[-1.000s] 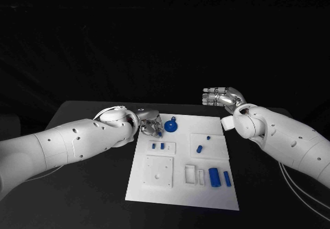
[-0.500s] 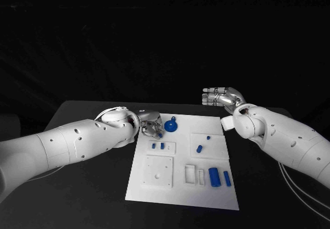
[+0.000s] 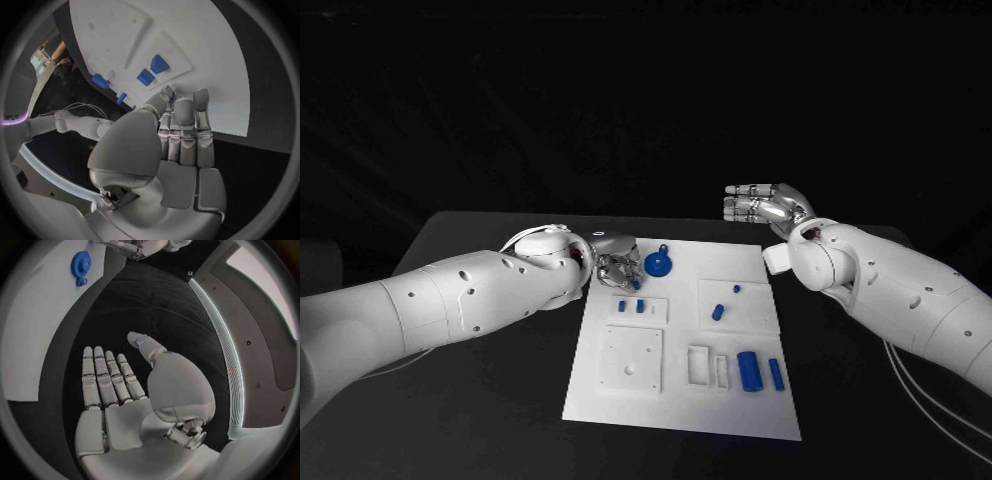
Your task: Assemble the parts on the task board
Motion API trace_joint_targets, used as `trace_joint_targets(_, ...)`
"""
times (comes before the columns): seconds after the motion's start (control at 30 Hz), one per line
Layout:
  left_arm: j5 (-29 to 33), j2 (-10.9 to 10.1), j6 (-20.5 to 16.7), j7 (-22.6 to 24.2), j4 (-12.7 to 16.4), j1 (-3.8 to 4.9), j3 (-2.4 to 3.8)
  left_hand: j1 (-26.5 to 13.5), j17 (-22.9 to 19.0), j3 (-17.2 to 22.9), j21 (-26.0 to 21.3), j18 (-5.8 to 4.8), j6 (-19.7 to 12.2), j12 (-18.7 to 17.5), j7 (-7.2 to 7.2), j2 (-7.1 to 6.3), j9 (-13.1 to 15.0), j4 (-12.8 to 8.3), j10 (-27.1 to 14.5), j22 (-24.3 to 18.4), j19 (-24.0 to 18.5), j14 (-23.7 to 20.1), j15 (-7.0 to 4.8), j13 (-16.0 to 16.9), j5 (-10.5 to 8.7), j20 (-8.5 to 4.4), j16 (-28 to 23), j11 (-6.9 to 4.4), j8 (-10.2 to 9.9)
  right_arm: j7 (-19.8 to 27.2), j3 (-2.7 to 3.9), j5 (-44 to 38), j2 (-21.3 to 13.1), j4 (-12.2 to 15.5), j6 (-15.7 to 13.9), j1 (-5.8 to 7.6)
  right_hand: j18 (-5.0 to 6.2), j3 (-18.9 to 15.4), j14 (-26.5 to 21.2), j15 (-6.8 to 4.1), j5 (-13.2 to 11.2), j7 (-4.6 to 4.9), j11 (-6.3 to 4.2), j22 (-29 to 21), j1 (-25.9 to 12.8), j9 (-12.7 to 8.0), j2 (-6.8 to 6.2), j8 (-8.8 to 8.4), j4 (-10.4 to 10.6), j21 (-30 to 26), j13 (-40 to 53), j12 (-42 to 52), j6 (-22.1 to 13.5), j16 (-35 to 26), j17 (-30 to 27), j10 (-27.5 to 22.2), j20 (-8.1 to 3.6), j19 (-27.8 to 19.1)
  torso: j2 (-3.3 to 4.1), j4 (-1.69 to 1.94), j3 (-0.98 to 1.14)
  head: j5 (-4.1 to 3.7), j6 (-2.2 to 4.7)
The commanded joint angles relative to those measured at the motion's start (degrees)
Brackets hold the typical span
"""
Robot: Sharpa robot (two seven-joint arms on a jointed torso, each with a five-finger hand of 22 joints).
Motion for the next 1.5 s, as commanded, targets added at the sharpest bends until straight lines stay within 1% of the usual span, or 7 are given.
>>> trace_joint_targets(0.03,-1.2,0.1,1.2,-0.1,-0.1,-0.11,-0.19,0.2,0.1,0.0,0.2,-0.32,0.0,-0.2,0.29,0.14,0.1,0.0,-0.4,1.2,-0.3,-0.3,-0.03,0.0,-0.05,-0.25,-0.2,0.20,0.1,0.6,0.01,-0.1,0.1,0.1,1.0,-0.05,-0.38,0.0,0.3,-0.22,0.2,-0.10,0.08,0.0,-0.5,-0.1,-0.16,-0.26,0.2,-0.1,-0.1,-0.3,-0.1,-0.3,-0.1,0.0,0.08,0.3,0.02,0.02,-0.02,-0.05,-0.07)
trace_joint_targets(0.57,-1.0,0.7,1.3,0.3,-0.7,-0.79,-0.73,0.2,0.1,-0.2,0.4,-0.30,0.1,-0.2,0.29,0.18,0.1,-0.1,-0.3,1.2,-0.5,-0.4,-0.02,0.0,-0.17,-0.23,-0.3,0.19,0.1,0.7,0.01,-0.1,0.0,0.4,1.0,-0.18,-0.38,0.0,0.3,-0.22,0.2,-0.09,0.07,0.0,-0.5,-0.1,-0.09,-0.25,0.2,-0.1,-0.1,-0.3,-0.1,-0.3,-0.1,0.0,0.07,0.4,-0.01,0.04,-0.05,-0.17,-0.19)
trace_joint_targets(0.67,-0.6,0.5,0.6,0.6,-0.8,-0.82,-0.75,0.4,0.1,0.0,0.5,-0.21,-3.0,-0.2,0.77,-0.31,-0.1,-0.4,-0.9,1.2,-0.4,-0.3,0.16,-0.1,-0.13,-0.14,-0.3,0.52,0.0,0.7,0.01,-0.1,-0.1,0.6,1.0,-0.23,-0.37,0.1,0.4,-0.22,0.2,-0.11,0.07,0.0,-0.5,-0.1,-0.06,-0.26,0.2,-0.1,-0.1,-0.3,-0.1,-0.3,-0.1,0.1,0.07,0.5,-0.02,0.06,-0.06,-0.17,-0.21)
trace_joint_targets(0.83,-0.2,0.3,-0.2,0.9,-0.8,-0.84,-0.77,0.1,0.1,0.7,0.5,-0.02,-5.6,-0.3,0.48,-1.08,-0.2,-0.6,-1.7,1.1,-0.5,-0.5,0.31,-0.1,-0.20,0.05,-0.4,0.70,0.0,0.7,0.01,-0.1,-0.2,0.9,1.0,-0.33,-0.40,0.0,0.2,-0.14,0.2,-0.09,0.10,0.0,-0.5,-0.1,-0.11,-0.25,0.2,-0.1,-0.1,-0.3,0.0,-0.3,-0.1,0.0,0.10,0.5,0.01,0.02,-0.07,-0.22,-0.13)
trace_joint_targets(1.03,0.2,0.0,-1.3,1.1,-0.7,-0.85,-0.77,-0.4,0.0,2.1,0.4,0.49,-8.6,-0.2,0.21,-2.39,-0.2,-0.7,-5.2,1.1,-0.7,-0.8,1.07,-0.1,-0.16,0.63,-0.5,1.87,0.0,0.7,0.01,-0.3,-0.6,1.2,1.0,-0.53,-0.22,0.1,2.7,-0.39,0.2,-0.11,0.01,0.0,-0.5,0.0,-0.09,-0.24,0.1,0.2,0.0,-0.2,0.2,-0.2,0.0,0.5,-0.11,1.3,0.00,0.04,-0.06,-0.24,-0.14)
trace_joint_targets(1.37,0.8,-0.6,-3.4,1.2,-0.8,-0.85,-0.74,-0.5,-0.2,3.6,0.2,1.63,-12.1,-0.3,-0.13,-4.45,-0.2,-0.6,-9.4,1.1,-0.9,-1.4,2.13,-0.1,-0.14,1.75,-0.5,3.34,0.0,0.8,0.01,-1.4,-1.4,1.6,0.9,-0.90,-0.32,0.2,2.7,-0.42,-0.6,-0.33,-0.07,0.0,0.0,0.0,-0.26,-0.16,-0.6,0.1,0.0,-0.2,1.8,-0.2,0.0,1.0,-0.17,1.4,0.01,0.04,-0.06,-0.32,0.04)
trace_joint_targets(1.5,1.1,-0.9,-4.3,1.2,-1.1,-0.85,-0.65,0.0,-0.8,3.4,-0.3,2.06,-13.2,-0.2,0.11,-4.93,-0.2,-0.3,-11.4,1.0,-1.4,-2.5,2.60,-0.1,-0.09,2.28,-1.5,3.95,0.0,0.6,0.01,-5.7,-1.9,1.9,1.4,-1.16,-0.22,0.9,7.0,-1.68,-1.6,-0.74,-1.07,0.1,0.0,0.2,-0.31,0.04,-1.2,1.1,0.2,0.1,6.8,-0.2,0.2,8.5,-1.28,4.1,0.01,0.03,-0.06,-0.52,0.30)
